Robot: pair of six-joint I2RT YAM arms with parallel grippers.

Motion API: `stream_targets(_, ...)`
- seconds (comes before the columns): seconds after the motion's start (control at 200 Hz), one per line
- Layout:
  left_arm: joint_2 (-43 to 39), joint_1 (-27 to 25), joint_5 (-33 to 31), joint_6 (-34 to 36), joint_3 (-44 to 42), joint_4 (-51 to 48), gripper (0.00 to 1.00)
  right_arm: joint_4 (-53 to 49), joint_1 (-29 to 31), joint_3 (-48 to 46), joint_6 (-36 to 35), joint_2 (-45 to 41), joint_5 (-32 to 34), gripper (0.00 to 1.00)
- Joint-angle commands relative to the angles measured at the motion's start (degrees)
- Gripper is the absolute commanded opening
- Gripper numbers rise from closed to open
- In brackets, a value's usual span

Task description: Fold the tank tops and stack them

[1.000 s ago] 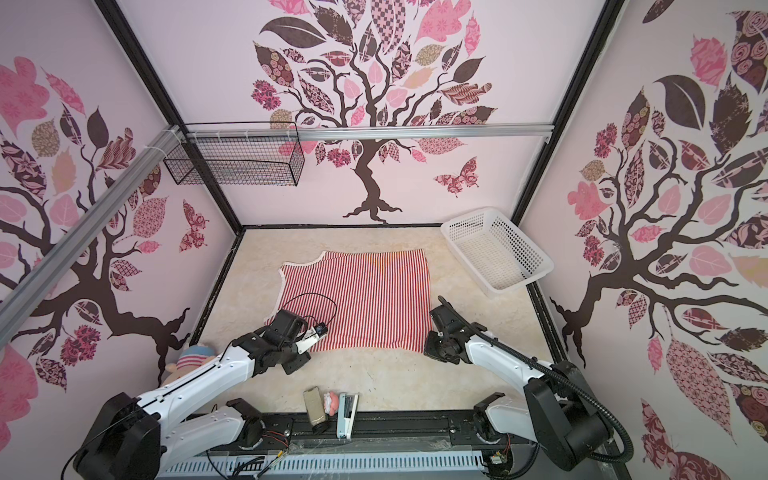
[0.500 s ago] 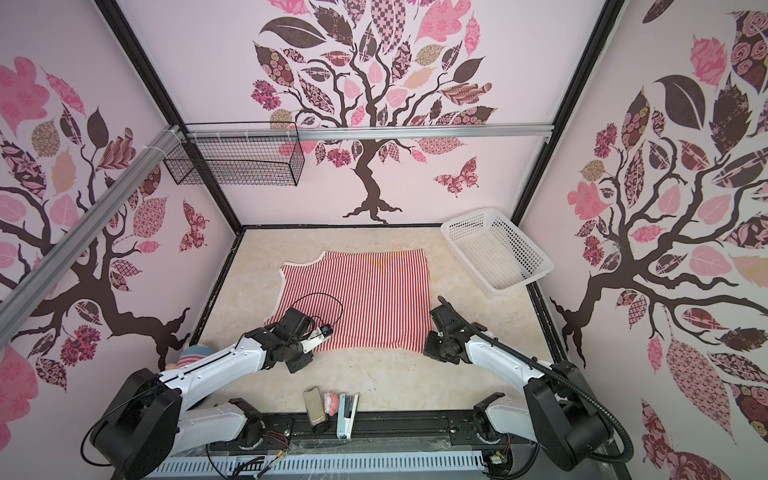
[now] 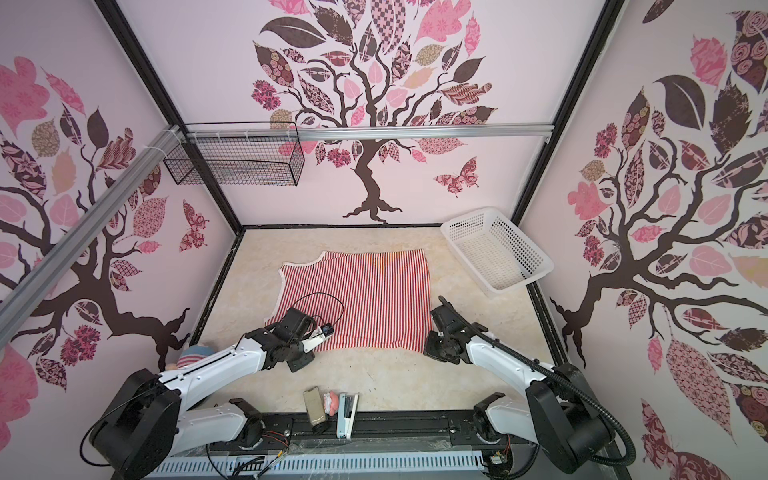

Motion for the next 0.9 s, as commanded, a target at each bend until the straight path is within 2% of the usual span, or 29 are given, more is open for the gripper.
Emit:
stream_targets(0.0, -1.5, -0.2, 0.7, -0.5, -0.3, 0.5, 0.02, -1.7, -0.2, 1.4, 0.0, -1.1, -0.6, 0.02)
stream_targets(0.42, -5.9, -0.2, 4.8, 0.5, 0.3, -5.4, 0.00, -6.0, -0.2, 2.3, 0.6, -6.6, -2.4, 0.00)
stream_targets(0.69, -10.7, -0.2, 6.2, 1.5, 0.5, -10.4, 0.00, -14.5, -0.2, 5.4, -0.3, -12.4, 1.0, 0.00)
stream_targets(0.896, -11.9, -0.2, 5.9, 1.6, 2.3, -11.8, 0.00, -16.7, -0.1, 7.8, -0.6, -13.8, 2.0, 0.00)
